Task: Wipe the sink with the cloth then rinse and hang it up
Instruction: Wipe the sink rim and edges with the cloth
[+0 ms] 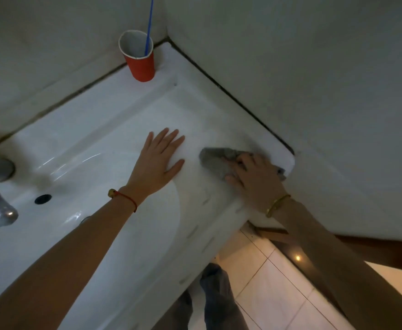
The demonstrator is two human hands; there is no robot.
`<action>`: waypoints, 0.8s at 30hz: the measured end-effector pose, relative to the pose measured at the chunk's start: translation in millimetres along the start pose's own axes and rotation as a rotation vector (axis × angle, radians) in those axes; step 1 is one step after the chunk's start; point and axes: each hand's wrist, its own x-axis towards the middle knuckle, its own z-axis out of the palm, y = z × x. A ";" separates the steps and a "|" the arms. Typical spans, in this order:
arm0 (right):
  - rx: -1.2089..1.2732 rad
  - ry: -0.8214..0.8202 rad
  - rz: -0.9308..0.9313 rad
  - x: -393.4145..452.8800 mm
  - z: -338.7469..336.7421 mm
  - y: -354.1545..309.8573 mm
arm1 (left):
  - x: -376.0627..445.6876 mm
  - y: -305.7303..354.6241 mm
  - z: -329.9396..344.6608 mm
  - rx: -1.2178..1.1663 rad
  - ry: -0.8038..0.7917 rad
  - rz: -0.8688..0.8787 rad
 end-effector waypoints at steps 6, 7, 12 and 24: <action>-0.034 -0.151 0.182 41.4 7.3 -15.4 | -11.3 -8.5 -1.1 -0.055 -0.024 -0.019; -0.039 -0.154 0.240 45.7 7.2 -18.1 | -11.0 -8.6 -0.3 -0.061 -0.017 -0.022; -0.030 -0.075 0.084 -11.0 28.3 -83.6 | -11.2 -13.6 5.0 -0.081 -0.007 -0.010; -0.030 -0.087 0.078 -8.6 21.9 -75.8 | -9.1 -16.7 11.8 -0.089 0.033 -0.027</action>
